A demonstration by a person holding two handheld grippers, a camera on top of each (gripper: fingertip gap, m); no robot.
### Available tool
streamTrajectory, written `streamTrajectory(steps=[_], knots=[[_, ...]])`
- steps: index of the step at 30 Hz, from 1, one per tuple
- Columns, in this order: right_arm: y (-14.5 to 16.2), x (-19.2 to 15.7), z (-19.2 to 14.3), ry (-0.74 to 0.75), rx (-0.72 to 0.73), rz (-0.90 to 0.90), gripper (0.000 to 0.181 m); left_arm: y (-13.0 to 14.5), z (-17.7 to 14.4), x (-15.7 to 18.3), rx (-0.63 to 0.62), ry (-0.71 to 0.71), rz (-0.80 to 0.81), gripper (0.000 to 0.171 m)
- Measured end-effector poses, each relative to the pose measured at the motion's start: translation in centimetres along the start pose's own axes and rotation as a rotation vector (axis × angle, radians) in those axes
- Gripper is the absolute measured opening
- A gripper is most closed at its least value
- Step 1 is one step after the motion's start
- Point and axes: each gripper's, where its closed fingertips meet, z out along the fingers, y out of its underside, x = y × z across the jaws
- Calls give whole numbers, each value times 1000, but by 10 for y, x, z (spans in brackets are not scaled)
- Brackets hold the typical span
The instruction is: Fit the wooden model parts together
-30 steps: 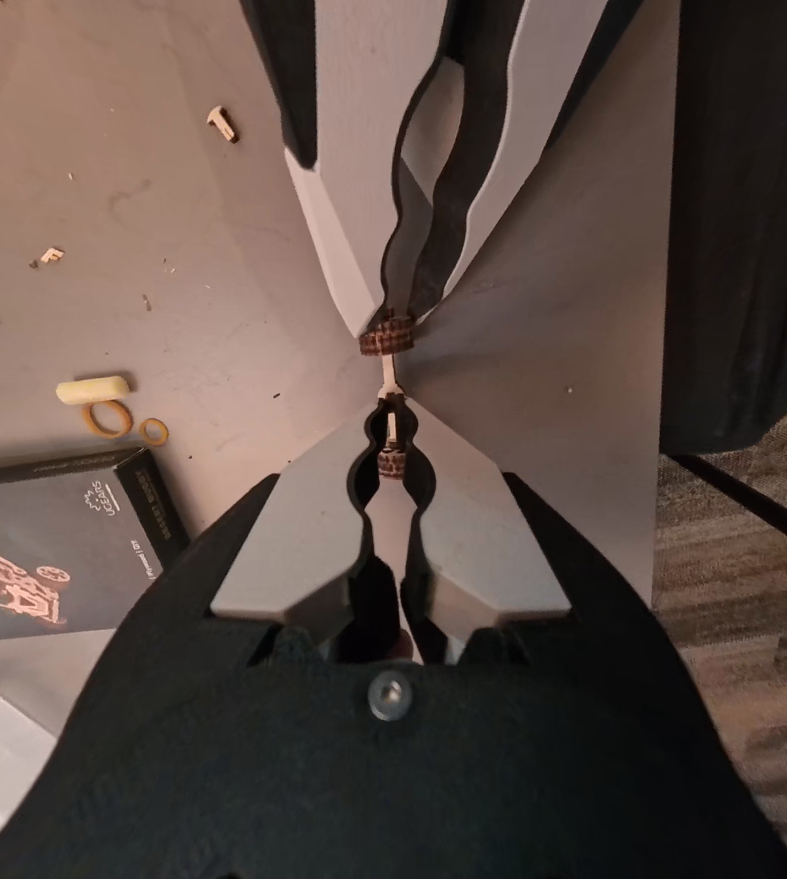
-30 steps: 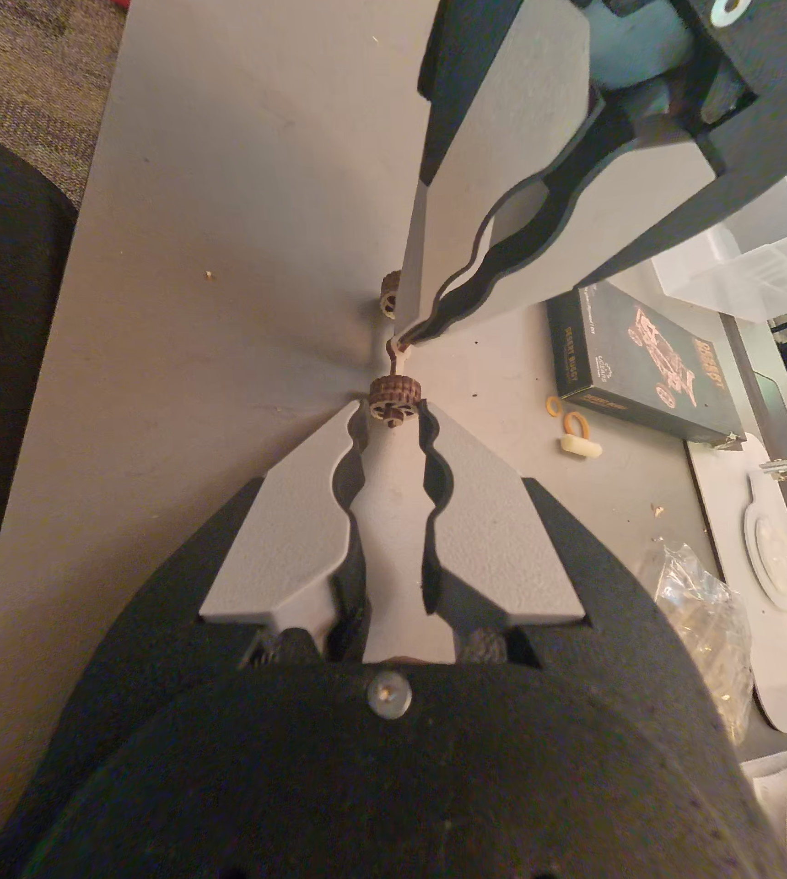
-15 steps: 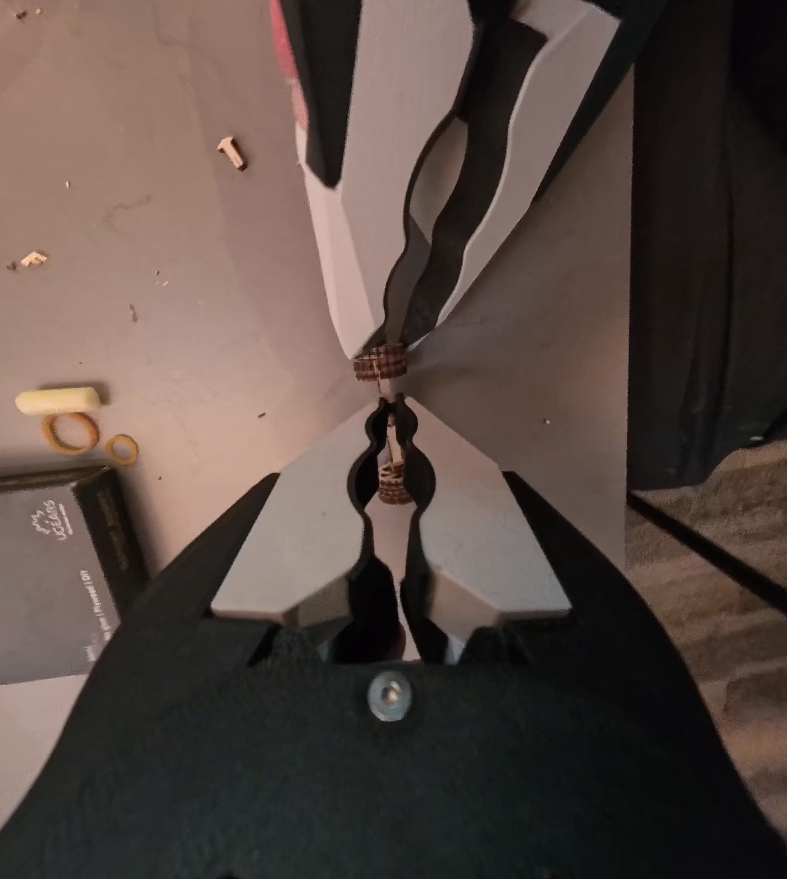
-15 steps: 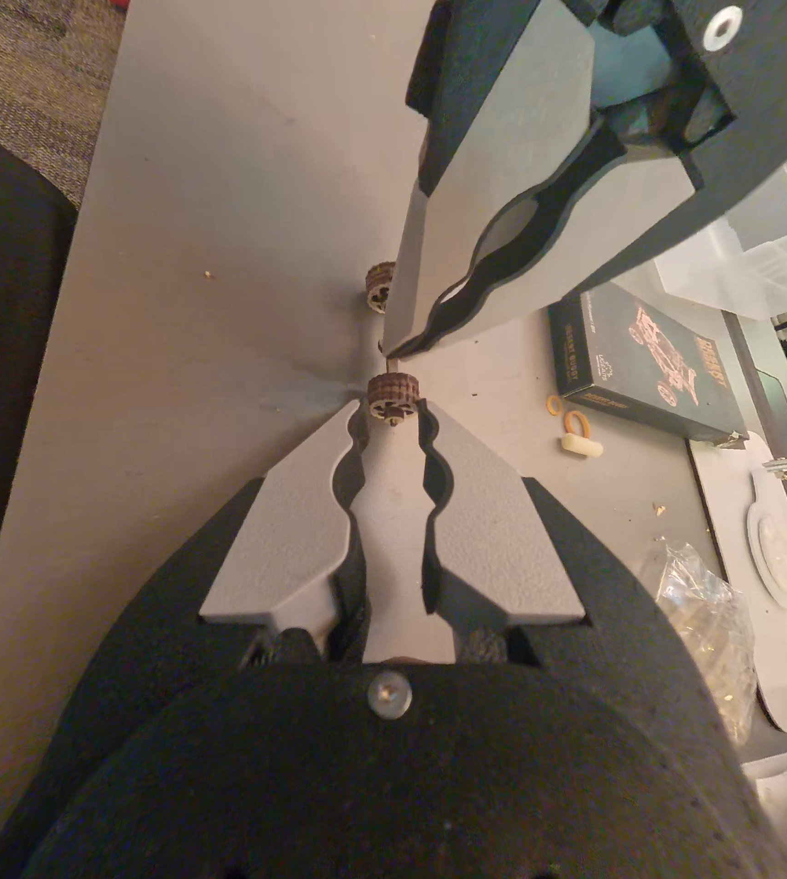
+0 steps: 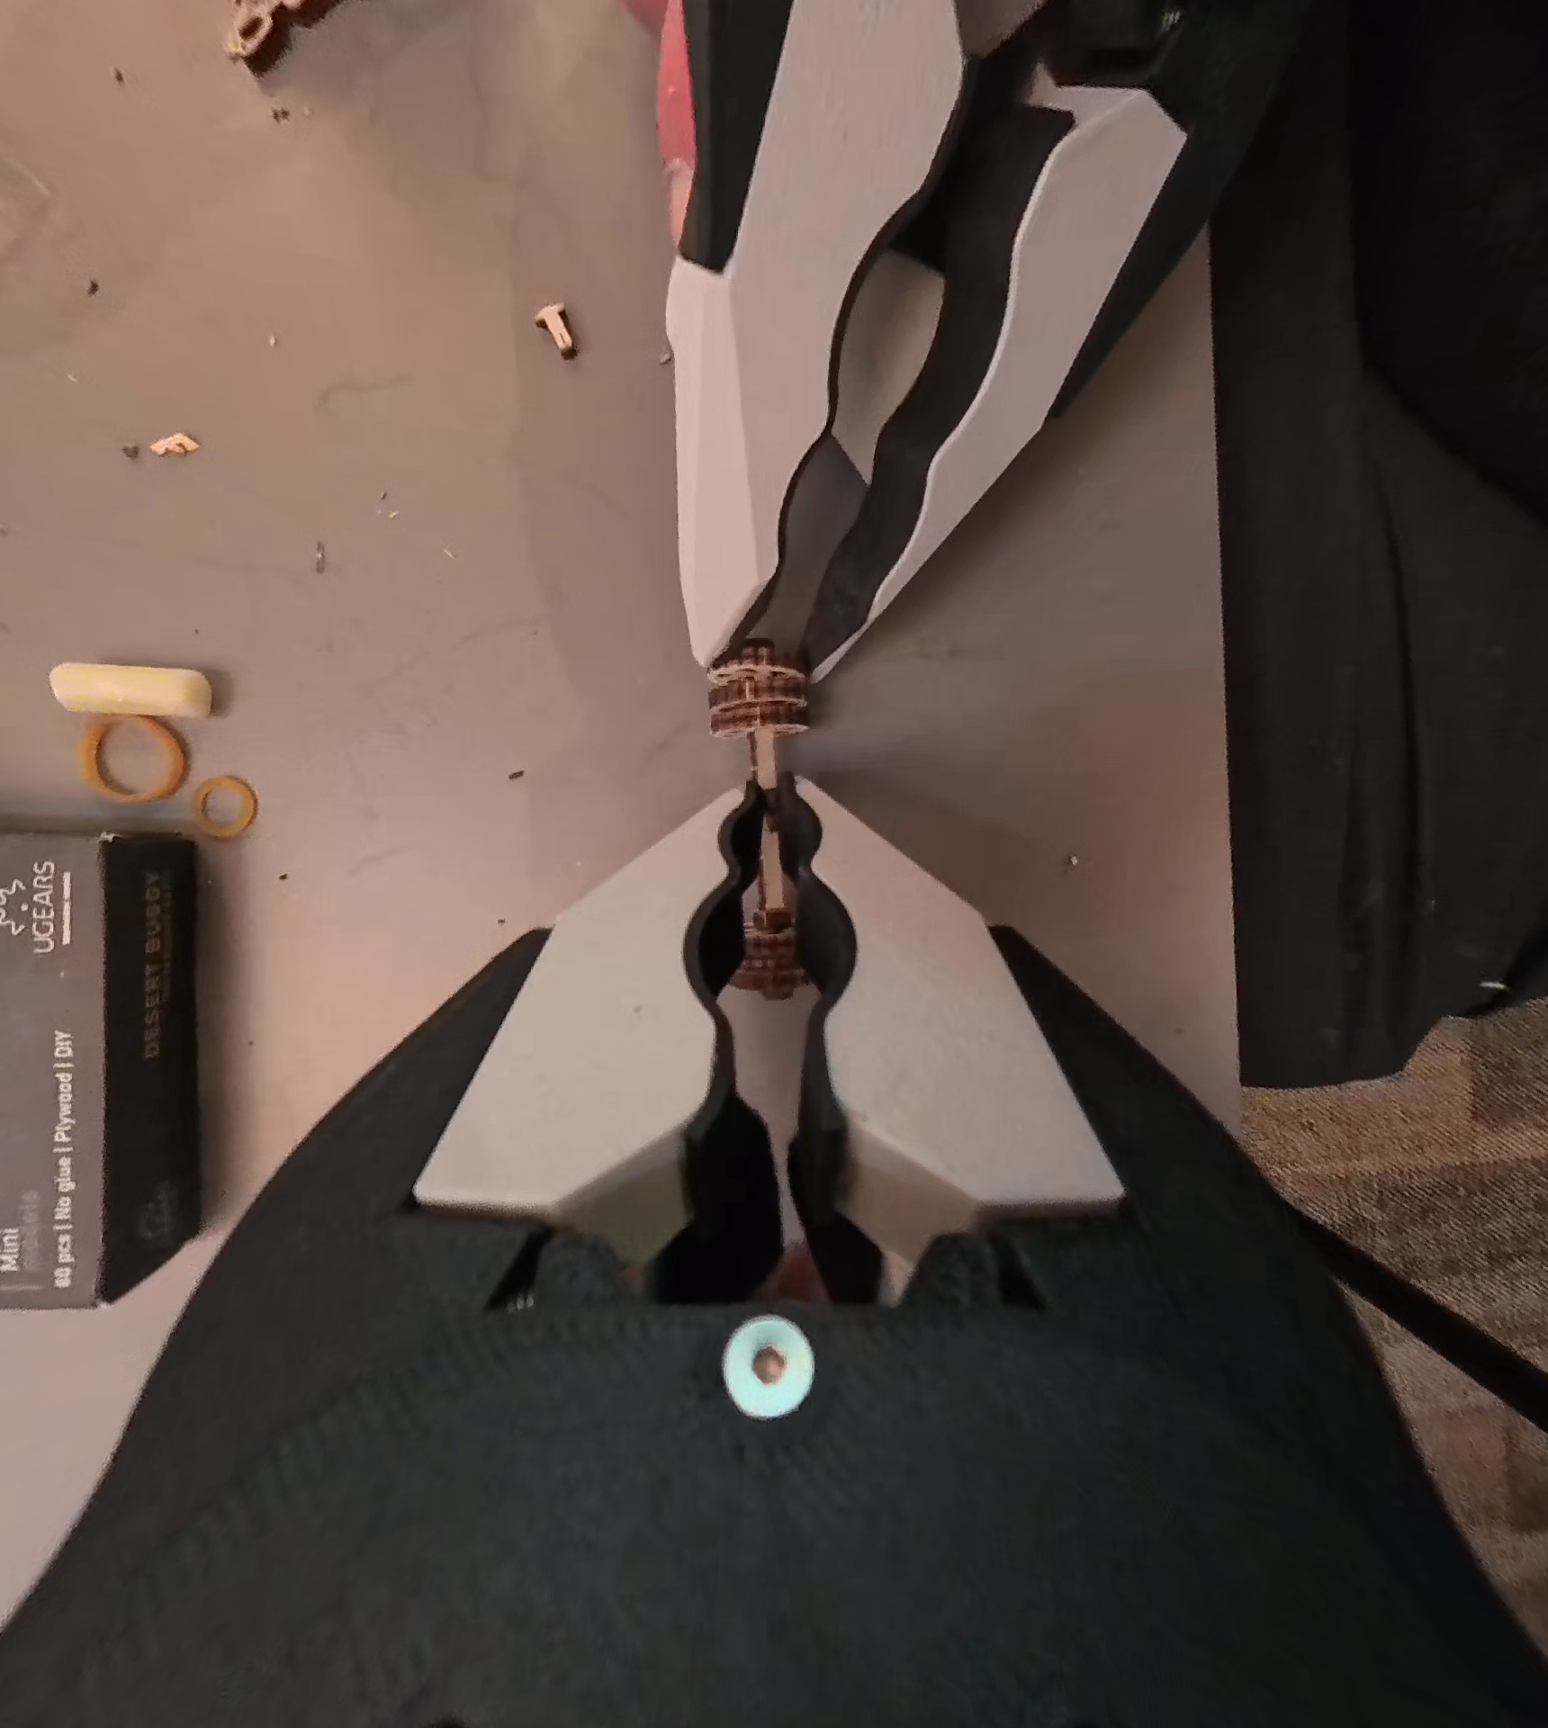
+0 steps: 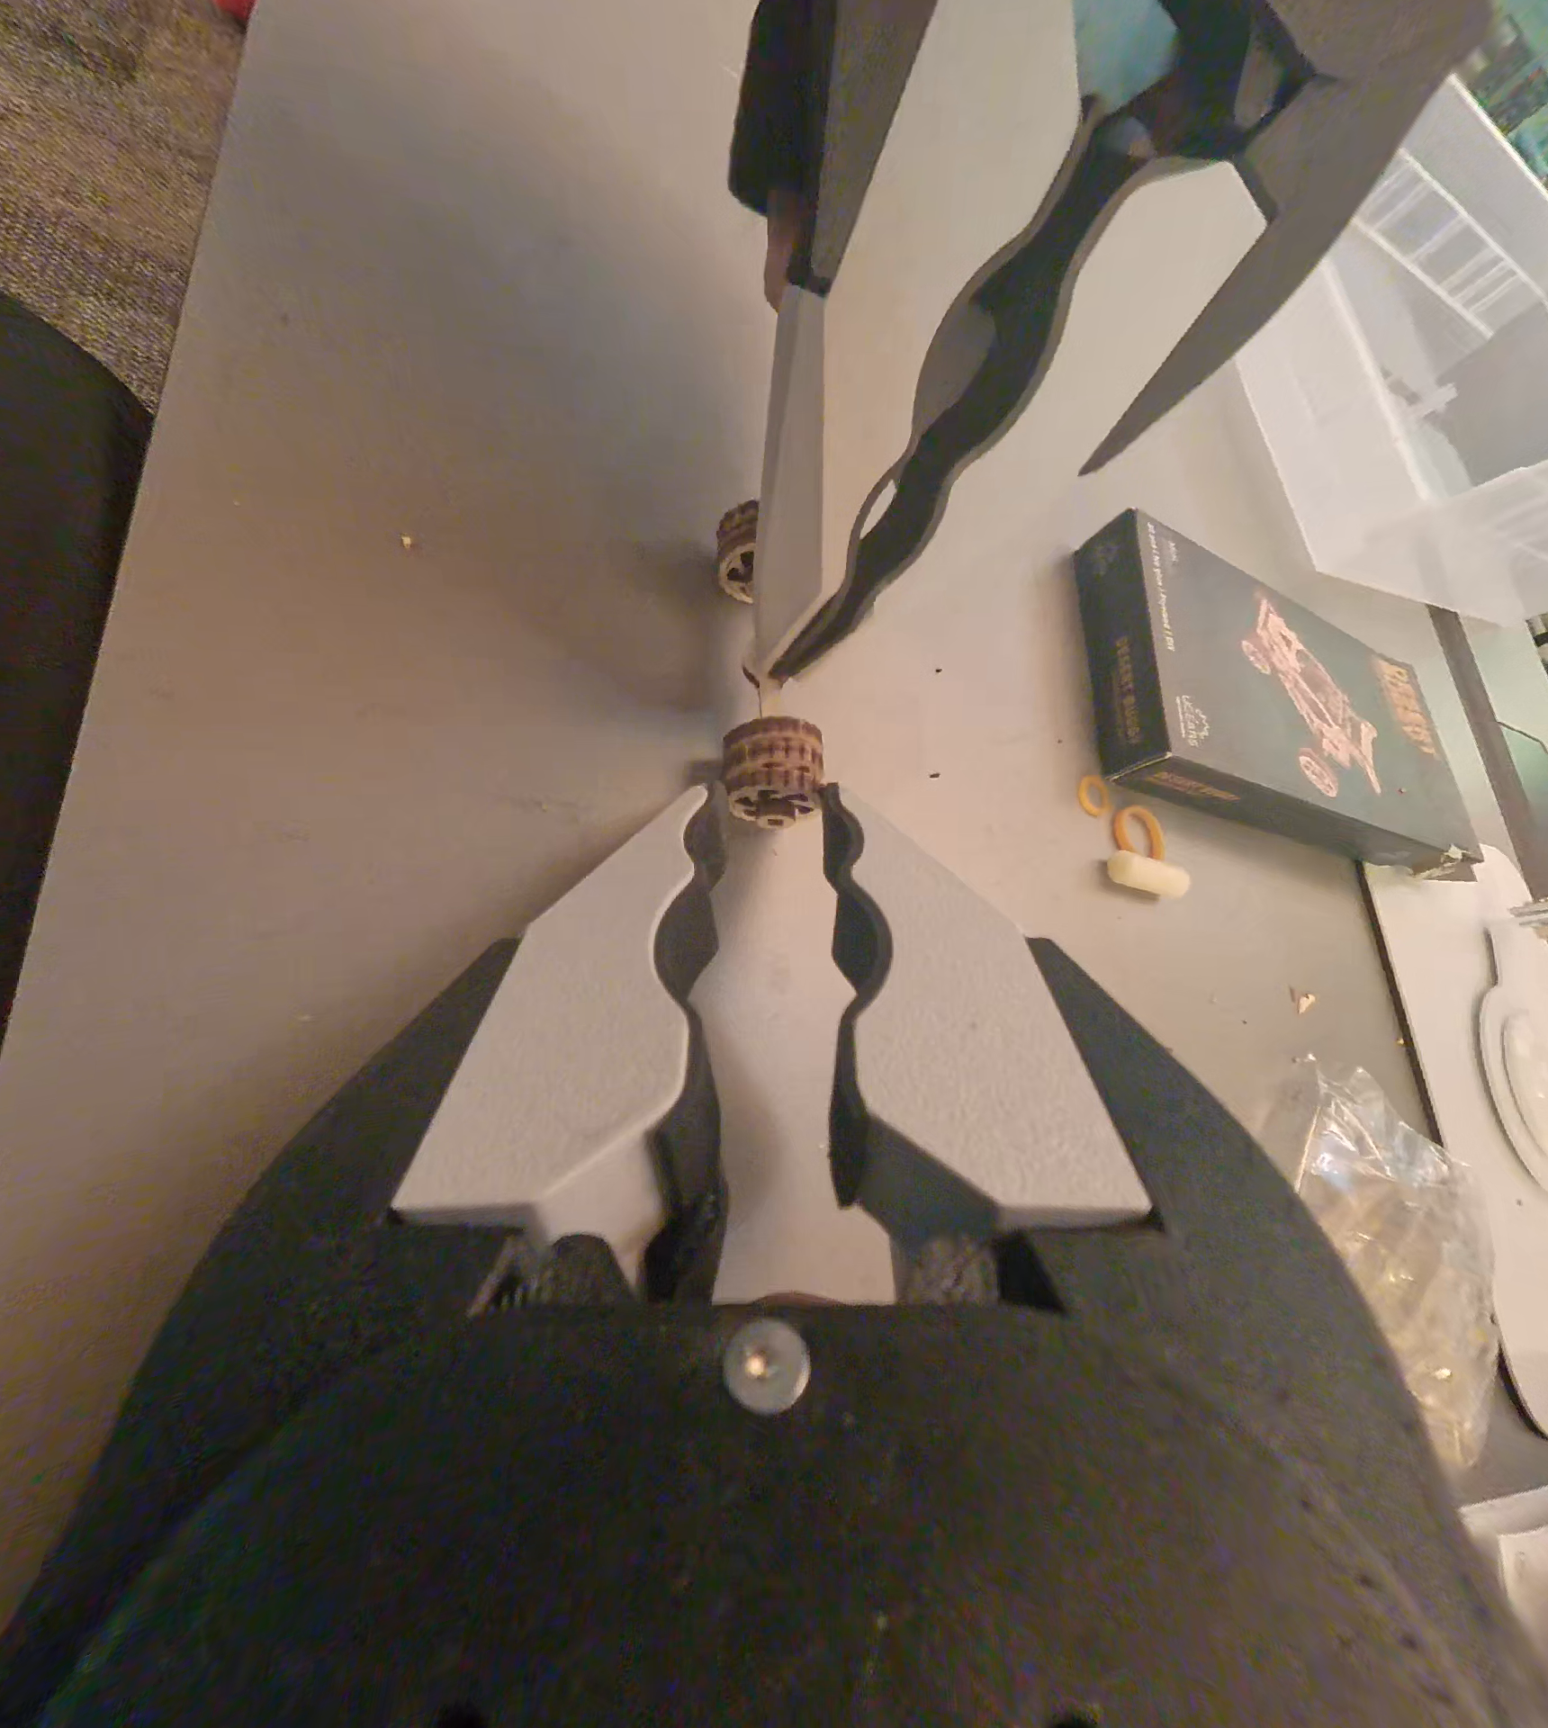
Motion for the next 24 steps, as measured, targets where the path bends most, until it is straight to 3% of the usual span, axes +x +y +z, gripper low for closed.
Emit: streamTrajectory(steps=[24], knots=[[0, 3, 1, -69, 1, 100, 18, 1, -3, -1, 203, -94, -61, 0]])
